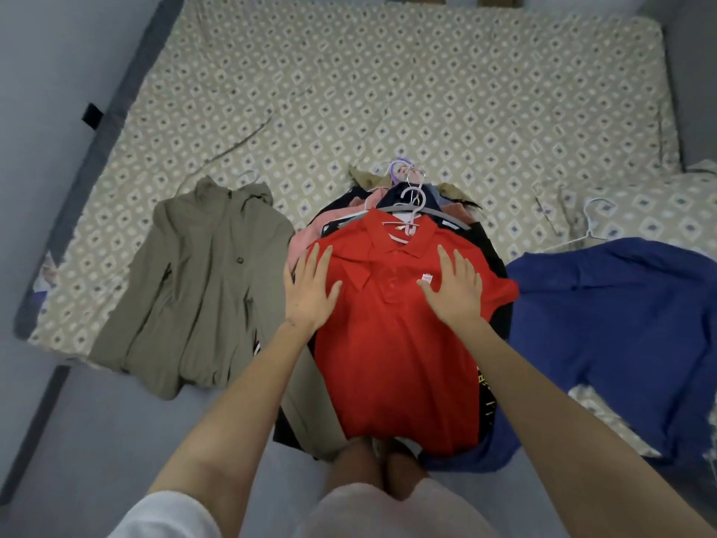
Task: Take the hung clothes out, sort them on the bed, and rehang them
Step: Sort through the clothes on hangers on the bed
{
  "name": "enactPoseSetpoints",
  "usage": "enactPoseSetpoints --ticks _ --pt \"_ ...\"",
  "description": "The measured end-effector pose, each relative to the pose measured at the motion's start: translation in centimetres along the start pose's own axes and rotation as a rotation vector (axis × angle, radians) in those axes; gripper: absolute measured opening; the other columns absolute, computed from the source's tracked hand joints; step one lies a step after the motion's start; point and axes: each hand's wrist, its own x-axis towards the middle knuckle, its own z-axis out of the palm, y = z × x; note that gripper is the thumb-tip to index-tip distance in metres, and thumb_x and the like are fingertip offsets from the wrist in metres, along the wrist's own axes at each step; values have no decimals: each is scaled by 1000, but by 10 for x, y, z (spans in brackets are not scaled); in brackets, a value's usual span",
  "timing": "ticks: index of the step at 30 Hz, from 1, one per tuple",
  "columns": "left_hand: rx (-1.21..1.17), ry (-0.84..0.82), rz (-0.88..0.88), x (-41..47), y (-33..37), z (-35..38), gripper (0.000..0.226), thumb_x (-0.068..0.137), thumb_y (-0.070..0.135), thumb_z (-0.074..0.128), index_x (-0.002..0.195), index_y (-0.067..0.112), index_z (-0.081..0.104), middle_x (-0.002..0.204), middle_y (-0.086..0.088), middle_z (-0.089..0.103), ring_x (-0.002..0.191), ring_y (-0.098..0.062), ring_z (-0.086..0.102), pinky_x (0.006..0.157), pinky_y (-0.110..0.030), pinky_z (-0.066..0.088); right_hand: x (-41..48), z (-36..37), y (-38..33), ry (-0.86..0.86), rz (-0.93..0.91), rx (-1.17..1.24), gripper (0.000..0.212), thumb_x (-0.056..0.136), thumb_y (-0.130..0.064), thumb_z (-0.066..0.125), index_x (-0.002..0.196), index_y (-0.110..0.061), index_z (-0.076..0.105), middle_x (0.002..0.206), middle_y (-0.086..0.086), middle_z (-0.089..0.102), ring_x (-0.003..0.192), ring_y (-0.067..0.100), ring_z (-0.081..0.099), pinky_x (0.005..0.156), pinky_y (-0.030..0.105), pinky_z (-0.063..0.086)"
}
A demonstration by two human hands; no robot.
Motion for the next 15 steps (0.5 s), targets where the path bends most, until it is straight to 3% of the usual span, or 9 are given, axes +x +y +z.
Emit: enactPoseSetpoints --ticks 7,15 --pt "-77 -60 20 89 -6 53 61 102 37 45 157 21 22 163 -6 21 151 -23 15 121 -47 8 83 34 4 -4 31 -10 75 96 -52 49 157 -27 12 163 8 13 150 29 10 120 51 8" --pt "-73 19 125 152 -18 109 51 99 32 45 145 11 45 146 -10 48 138 -30 40 117 -51 24 152 71 17 59 25 -61 71 98 -54 45 156 -24 17 162 8 18 150 27 10 120 50 7"
